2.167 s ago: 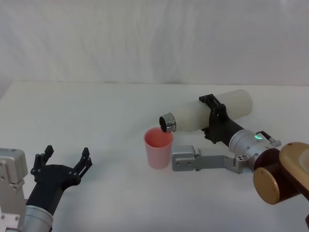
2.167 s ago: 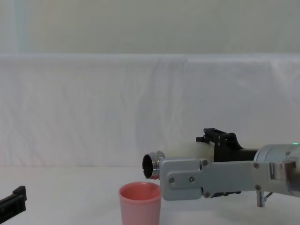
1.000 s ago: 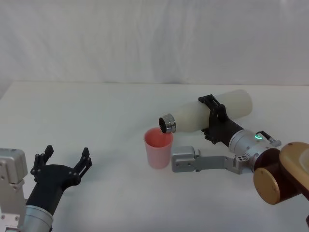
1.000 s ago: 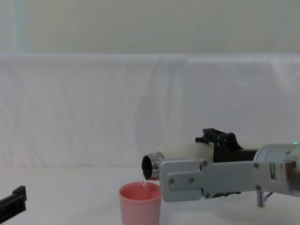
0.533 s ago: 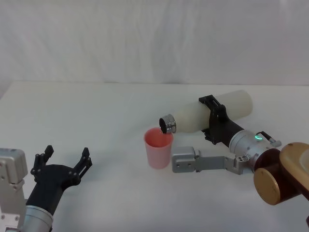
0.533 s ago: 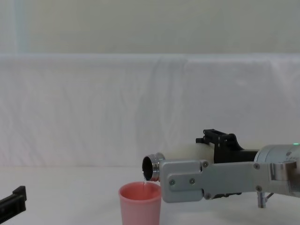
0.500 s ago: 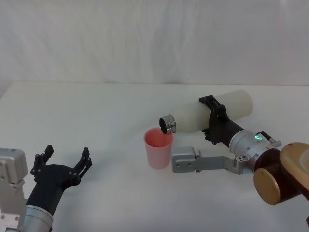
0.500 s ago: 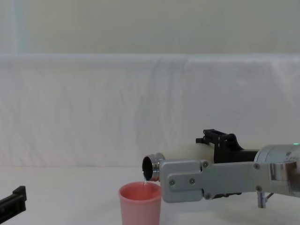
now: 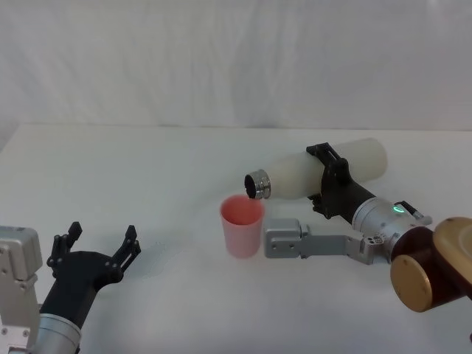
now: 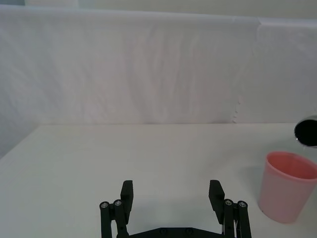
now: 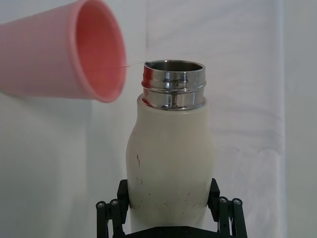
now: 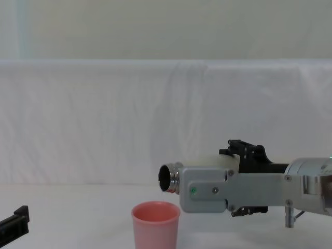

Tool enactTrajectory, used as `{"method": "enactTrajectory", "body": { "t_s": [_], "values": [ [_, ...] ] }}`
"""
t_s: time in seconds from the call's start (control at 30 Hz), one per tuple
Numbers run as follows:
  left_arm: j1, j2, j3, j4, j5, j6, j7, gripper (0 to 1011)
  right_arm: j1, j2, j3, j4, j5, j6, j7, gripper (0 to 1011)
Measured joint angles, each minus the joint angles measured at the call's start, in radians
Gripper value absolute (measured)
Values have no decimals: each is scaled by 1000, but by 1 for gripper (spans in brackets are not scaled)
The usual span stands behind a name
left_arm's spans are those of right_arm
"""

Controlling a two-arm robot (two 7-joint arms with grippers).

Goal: Grasp the thermos with one hand and pour water into the cup lid.

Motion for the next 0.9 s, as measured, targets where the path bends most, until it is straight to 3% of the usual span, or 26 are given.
{"method": "enactTrajectory", "body": {
  "t_s": [0.2, 0.5, 0.9],
  "values": [
    [0, 0, 0, 0, 0, 0, 0, 1001, -23, -11, 32, -10, 46, -10, -29, 952],
    [0, 0, 0, 0, 0, 0, 0, 1001, -86, -49, 131, -41, 181, -27, -89, 951],
    [0, 0, 0, 0, 0, 0, 0, 1001, -152, -102, 237, -73, 312, -31, -134, 952]
  ]
}}
